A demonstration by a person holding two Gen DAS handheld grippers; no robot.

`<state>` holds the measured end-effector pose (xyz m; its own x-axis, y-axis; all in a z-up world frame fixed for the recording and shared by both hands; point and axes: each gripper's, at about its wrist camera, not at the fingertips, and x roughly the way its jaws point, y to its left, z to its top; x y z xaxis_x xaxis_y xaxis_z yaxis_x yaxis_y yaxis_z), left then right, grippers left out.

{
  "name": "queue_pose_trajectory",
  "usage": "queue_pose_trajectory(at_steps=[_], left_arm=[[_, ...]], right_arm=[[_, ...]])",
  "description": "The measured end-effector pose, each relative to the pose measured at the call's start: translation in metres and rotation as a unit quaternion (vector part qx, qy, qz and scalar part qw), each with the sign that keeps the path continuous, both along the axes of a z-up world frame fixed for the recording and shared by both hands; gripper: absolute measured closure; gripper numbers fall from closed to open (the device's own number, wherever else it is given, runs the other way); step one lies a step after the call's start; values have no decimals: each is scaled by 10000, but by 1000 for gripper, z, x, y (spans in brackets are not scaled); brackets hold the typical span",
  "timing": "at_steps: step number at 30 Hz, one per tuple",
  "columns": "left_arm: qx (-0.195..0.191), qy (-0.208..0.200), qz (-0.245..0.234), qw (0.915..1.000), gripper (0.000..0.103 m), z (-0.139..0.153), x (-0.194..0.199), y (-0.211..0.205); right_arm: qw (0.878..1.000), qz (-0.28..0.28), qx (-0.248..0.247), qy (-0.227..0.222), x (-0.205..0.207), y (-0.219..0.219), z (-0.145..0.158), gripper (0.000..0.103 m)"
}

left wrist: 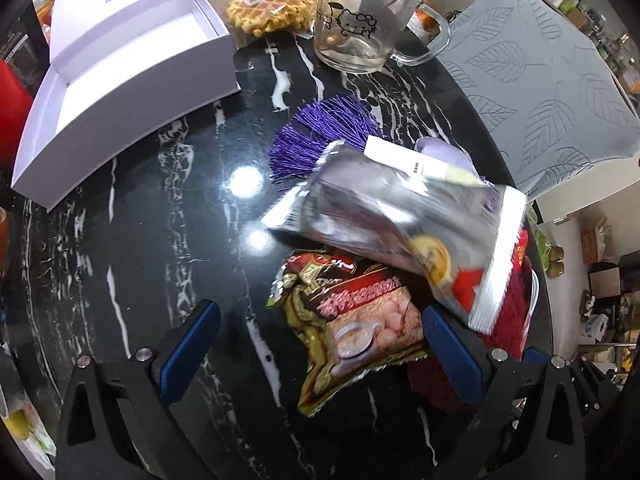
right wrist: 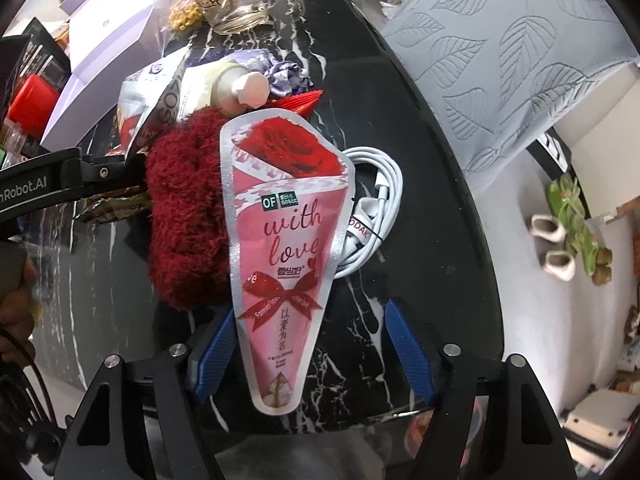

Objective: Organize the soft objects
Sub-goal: 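Reach the left gripper to the brown snack bag while the right gripper reaches the pink pouch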

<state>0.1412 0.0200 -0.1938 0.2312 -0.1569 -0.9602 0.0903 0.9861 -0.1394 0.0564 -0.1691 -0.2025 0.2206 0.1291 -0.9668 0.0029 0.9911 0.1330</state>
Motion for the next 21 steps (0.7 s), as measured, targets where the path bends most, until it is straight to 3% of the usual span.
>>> queue_pose_trajectory(at_steps=[10, 13, 16, 19, 21], left_arm=[[4, 112, 29, 9999, 0, -18, 14, -15], [-79, 215, 81, 9997, 1, -24, 16, -14], [-206, 214, 171, 9994, 9, -25, 15, -11], [-175, 150, 138, 9996, 30, -23, 12, -10], [-222, 77, 75, 9997, 36, -18, 8, -14]], right_arm=[[9997, 151, -51, -177, 8, 7, 0, 40], [9997, 124, 4, -210, 5, 8, 2, 53], [9996, 105, 86, -243, 6, 6, 2, 59], [9995, 84, 102, -272, 5, 4, 2, 65], [9994, 60, 199, -271, 5, 2, 3, 70]])
